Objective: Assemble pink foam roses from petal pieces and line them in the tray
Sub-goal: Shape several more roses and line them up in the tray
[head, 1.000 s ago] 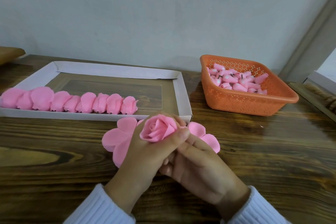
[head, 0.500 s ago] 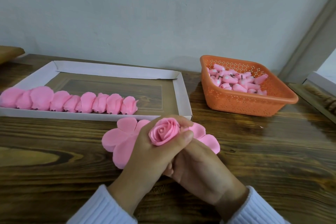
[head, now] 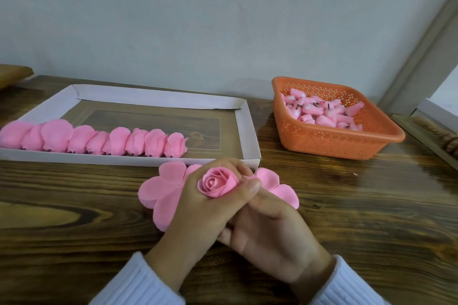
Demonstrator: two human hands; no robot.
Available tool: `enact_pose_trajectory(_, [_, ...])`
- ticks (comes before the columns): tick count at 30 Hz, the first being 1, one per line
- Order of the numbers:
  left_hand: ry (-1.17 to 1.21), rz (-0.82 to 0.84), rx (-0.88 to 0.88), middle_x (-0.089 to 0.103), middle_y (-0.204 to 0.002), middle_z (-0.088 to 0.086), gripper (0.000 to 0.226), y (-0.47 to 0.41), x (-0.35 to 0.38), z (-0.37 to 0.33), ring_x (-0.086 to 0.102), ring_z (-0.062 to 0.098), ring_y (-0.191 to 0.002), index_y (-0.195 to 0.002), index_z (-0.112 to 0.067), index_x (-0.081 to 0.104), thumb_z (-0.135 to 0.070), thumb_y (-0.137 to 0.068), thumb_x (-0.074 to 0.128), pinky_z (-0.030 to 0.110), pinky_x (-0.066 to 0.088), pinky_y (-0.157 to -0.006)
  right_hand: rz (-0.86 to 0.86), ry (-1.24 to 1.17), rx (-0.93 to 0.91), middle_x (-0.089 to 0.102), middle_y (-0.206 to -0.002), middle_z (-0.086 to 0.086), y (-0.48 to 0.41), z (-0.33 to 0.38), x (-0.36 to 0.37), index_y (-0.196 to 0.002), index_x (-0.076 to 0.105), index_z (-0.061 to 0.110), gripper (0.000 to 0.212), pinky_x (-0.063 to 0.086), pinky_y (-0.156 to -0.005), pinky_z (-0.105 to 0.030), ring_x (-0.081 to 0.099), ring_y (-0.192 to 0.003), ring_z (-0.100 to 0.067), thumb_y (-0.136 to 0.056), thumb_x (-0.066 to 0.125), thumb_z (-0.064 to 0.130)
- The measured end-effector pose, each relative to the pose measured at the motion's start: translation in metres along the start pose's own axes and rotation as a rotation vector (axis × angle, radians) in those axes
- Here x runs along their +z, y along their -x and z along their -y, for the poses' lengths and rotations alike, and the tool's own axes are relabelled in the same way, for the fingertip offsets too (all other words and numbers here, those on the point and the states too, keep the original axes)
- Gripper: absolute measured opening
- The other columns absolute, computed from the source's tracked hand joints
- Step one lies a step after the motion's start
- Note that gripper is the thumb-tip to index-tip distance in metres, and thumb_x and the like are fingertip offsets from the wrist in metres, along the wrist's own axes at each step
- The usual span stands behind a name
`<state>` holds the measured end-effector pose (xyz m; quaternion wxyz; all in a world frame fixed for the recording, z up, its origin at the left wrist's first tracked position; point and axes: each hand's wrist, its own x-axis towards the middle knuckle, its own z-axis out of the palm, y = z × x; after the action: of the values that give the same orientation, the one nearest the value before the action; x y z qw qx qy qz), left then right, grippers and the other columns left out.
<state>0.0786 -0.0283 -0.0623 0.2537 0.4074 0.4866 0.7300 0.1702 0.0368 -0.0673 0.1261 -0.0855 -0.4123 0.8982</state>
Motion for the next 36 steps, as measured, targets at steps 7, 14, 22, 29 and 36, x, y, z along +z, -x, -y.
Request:
enact_pose_trajectory(7, [-0.048,0.127,0.038,0.072,-0.096,-0.004,0.012,0.002,0.001,0.000,0.067,0.012,-0.099,-0.077,-0.022,0.071,-0.029,-0.068,0.070,0.020,0.052,-0.079,-0.095,0.065,0.020,0.063,-0.101,0.008,-0.001,-0.005,0.000,-0.094,0.071,0.030,0.022,0.049,-0.079,-0.024,0.058,-0.098,-0.006,-0.087,0.051,0.034])
enact_pose_trajectory(14, [-0.120,0.116,0.140,0.068,-0.095,-0.004,0.014,0.000,-0.001,0.000,0.066,0.012,-0.094,-0.068,-0.023,0.060,-0.023,-0.066,0.073,0.018,0.050,-0.077,0.005,-0.064,0.012,0.061,-0.119,-0.002,0.002,0.005,0.003,-0.115,0.066,0.017,0.040,0.046,-0.098,-0.034,0.058,-0.115,-0.016,-0.077,0.075,0.025])
enact_pose_trajectory(22, [-0.184,0.128,0.157,0.067,-0.096,-0.011,0.005,0.003,0.002,0.001,0.065,0.008,-0.094,-0.073,-0.028,0.063,-0.032,-0.073,0.068,0.016,0.048,-0.078,0.008,-0.010,-0.019,0.068,-0.111,0.009,0.001,0.000,0.004,-0.111,0.070,0.027,0.028,0.048,-0.095,-0.027,0.062,-0.108,-0.006,-0.083,0.069,0.034])
enact_pose_trajectory(29, [-0.121,0.158,0.193,0.067,-0.100,-0.002,0.016,0.004,-0.001,-0.007,0.065,0.012,-0.100,-0.071,-0.010,0.061,-0.020,-0.070,0.073,0.015,0.048,-0.080,0.088,0.046,0.026,0.063,-0.119,0.000,0.005,0.007,-0.001,-0.119,0.064,0.018,0.030,0.047,-0.098,-0.034,0.057,-0.117,-0.015,-0.090,0.064,0.028])
enact_pose_trajectory(36, [-0.119,0.204,0.165,0.069,-0.103,-0.005,0.010,0.005,0.002,-0.008,0.065,0.014,-0.103,-0.073,-0.015,0.067,-0.024,-0.077,0.067,0.017,0.048,-0.084,0.099,0.072,0.035,0.060,-0.117,-0.001,0.002,0.003,-0.002,-0.116,0.064,0.021,0.038,0.042,-0.094,-0.033,0.048,-0.116,-0.020,-0.084,0.068,0.041])
